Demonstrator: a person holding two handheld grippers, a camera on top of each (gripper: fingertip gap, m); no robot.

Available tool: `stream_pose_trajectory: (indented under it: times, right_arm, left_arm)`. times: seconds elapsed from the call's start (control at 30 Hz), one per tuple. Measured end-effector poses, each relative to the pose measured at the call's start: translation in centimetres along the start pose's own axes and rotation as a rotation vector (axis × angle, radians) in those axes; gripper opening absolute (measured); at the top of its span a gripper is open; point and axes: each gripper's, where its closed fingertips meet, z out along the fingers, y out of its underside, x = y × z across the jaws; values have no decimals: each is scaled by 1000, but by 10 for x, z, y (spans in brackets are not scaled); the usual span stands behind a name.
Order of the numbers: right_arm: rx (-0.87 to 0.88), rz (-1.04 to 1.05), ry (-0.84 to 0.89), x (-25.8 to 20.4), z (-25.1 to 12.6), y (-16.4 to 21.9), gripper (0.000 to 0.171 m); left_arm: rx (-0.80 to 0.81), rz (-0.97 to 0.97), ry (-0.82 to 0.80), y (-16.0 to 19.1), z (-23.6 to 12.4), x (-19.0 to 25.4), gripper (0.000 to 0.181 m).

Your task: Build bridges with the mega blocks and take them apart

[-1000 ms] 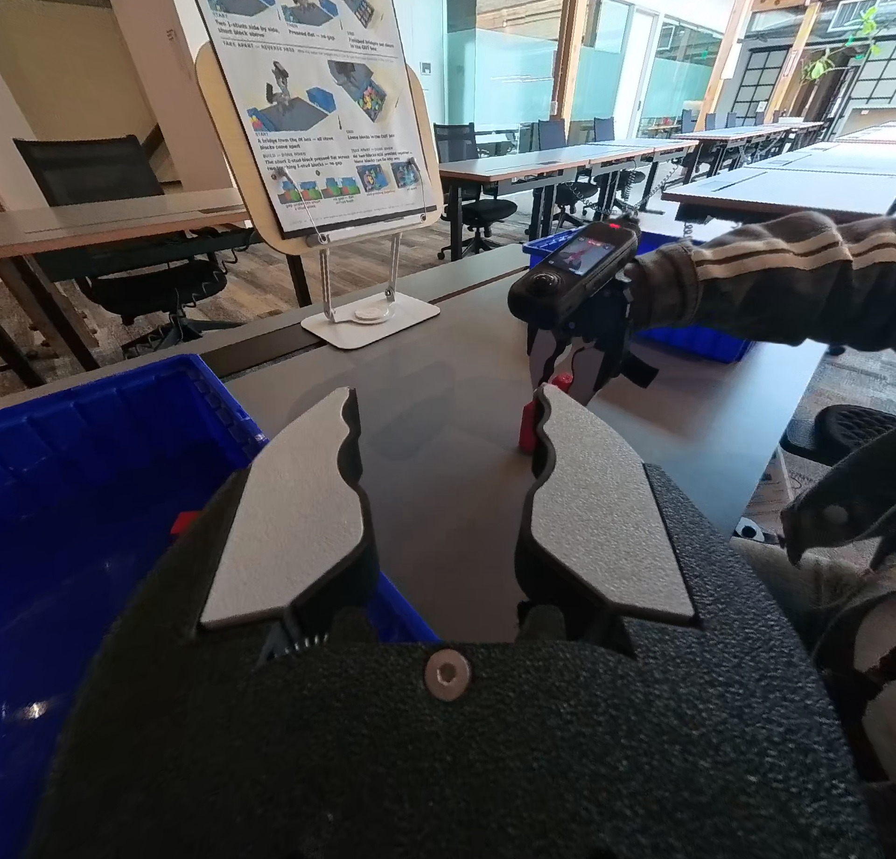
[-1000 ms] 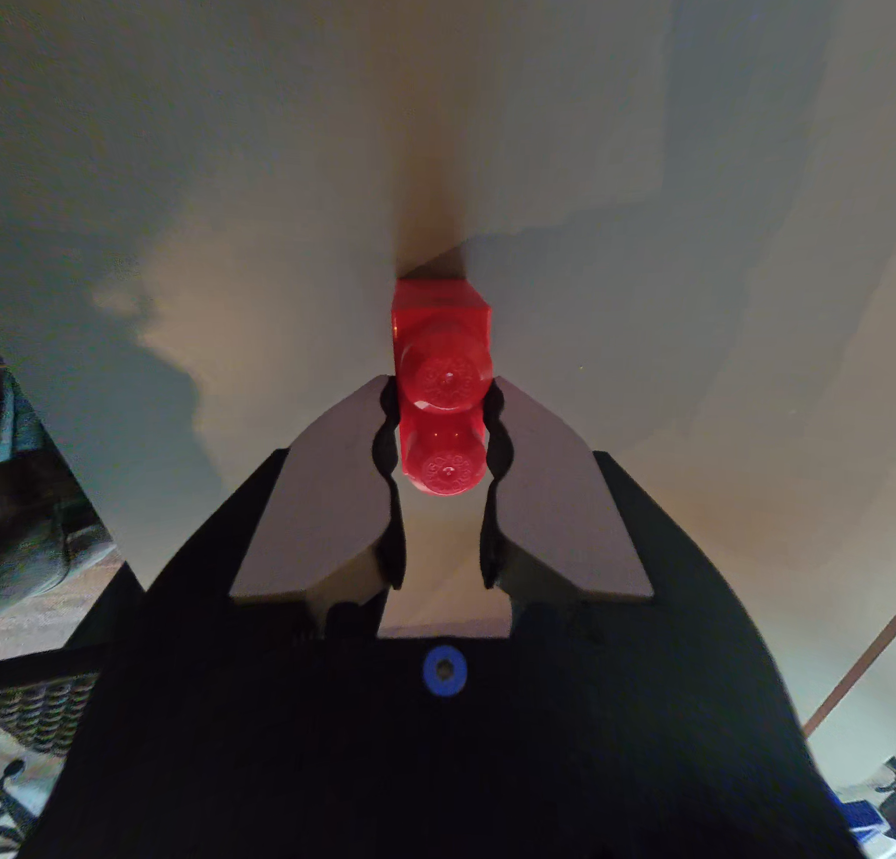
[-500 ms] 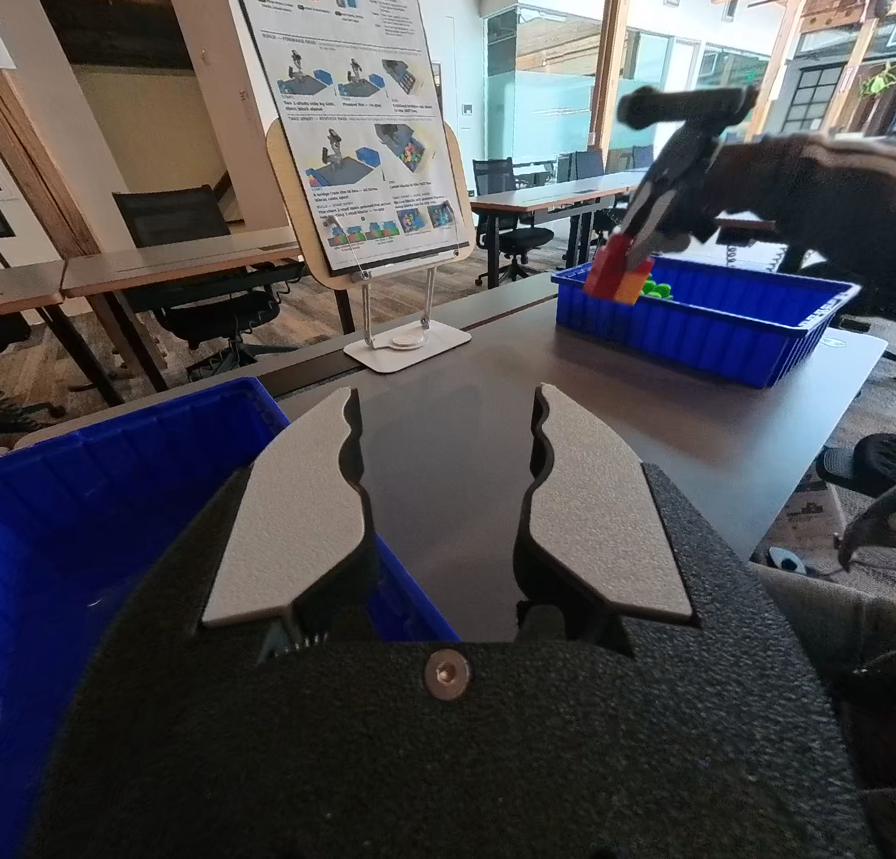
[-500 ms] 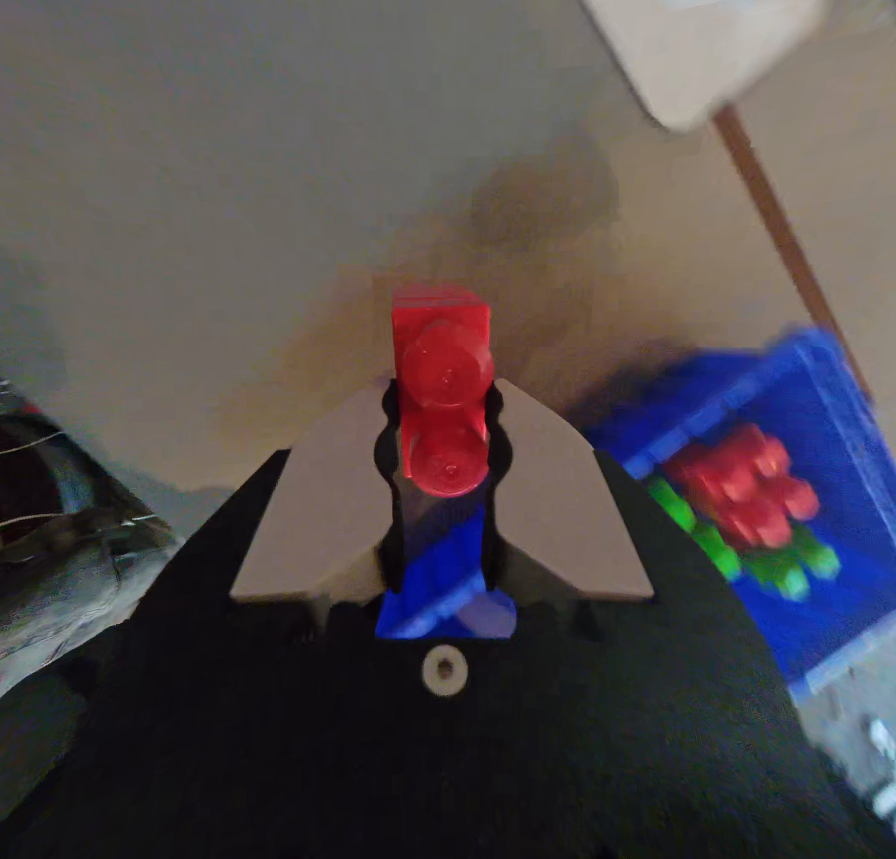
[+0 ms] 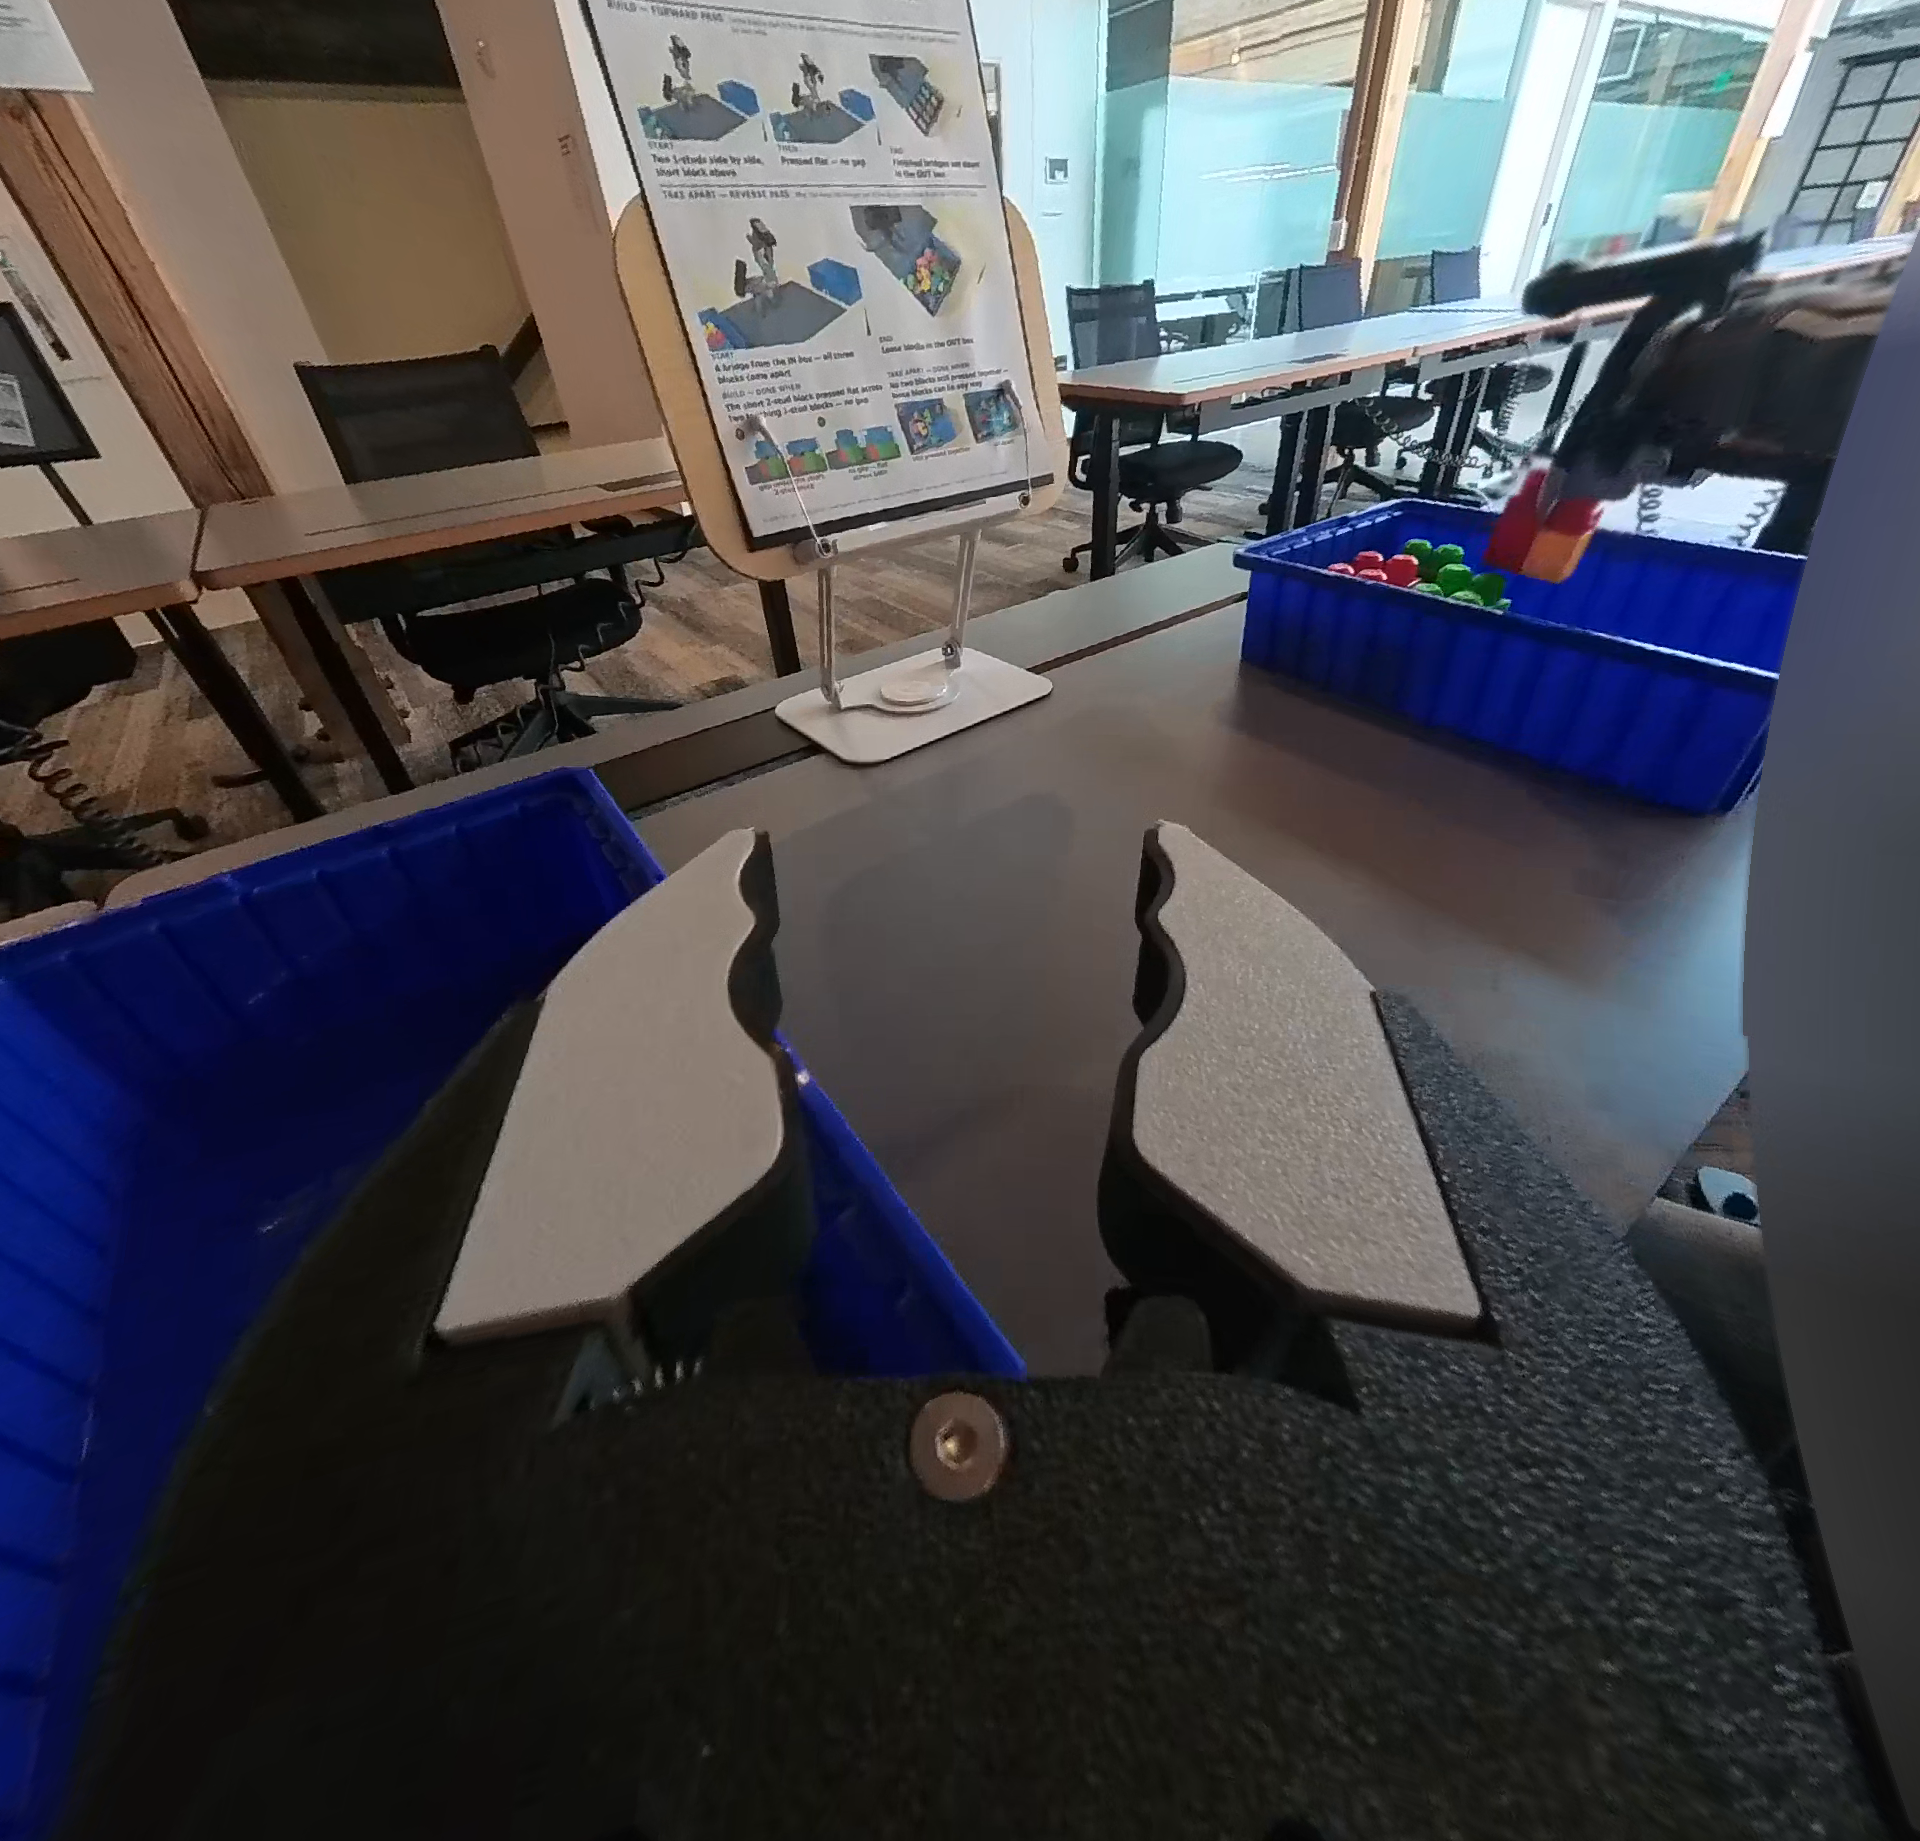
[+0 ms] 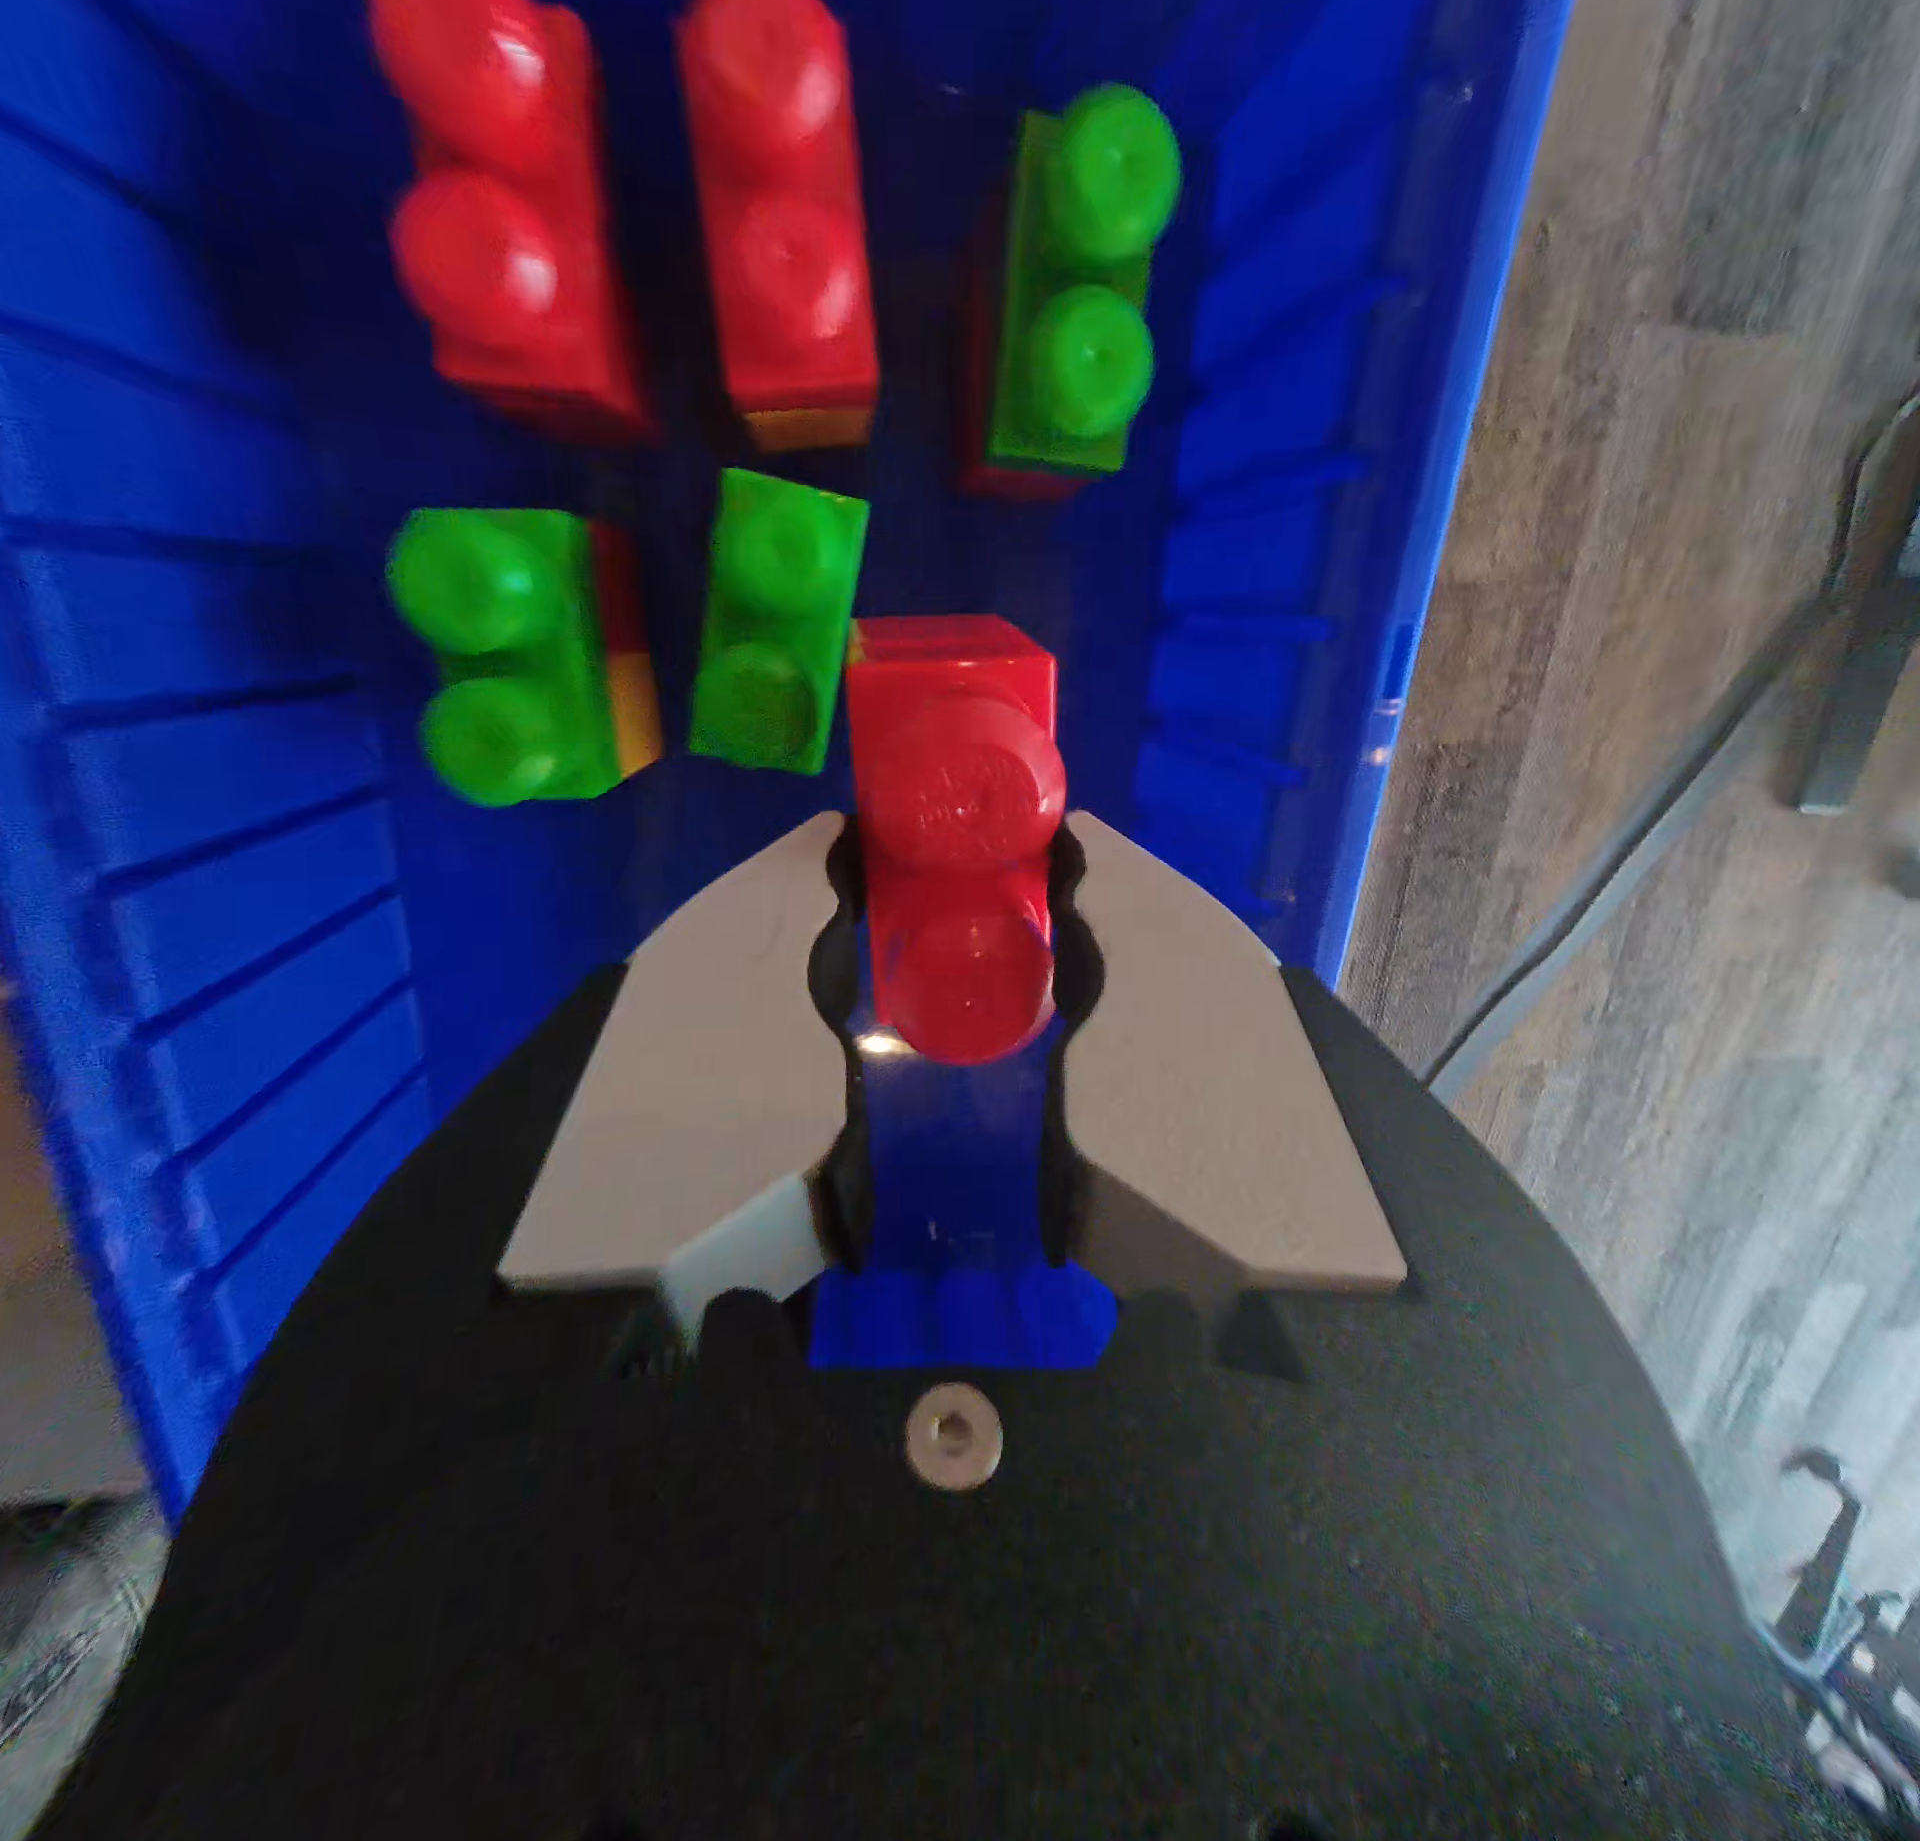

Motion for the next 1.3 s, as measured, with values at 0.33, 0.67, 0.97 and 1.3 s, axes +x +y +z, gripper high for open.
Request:
stream_pose_trajectory:
  times: [0.33, 0.67, 0.97, 1.3]
  right_arm:
    - [-72, 46, 24, 18, 62, 3, 34]
    - [-76, 43, 21, 16, 74, 1, 51]
    - [43, 2, 71, 15, 36, -11, 61]
    - [623, -153, 27, -71, -100, -32, 59]
  left_arm:
    - [-34, 18, 34, 3, 14, 13, 66]
    - [-56, 12, 44, 10, 19, 12, 67]
    - [-35, -8, 4, 8, 10, 2, 71]
    - [-129, 19, -254, 20, -35, -45, 70]
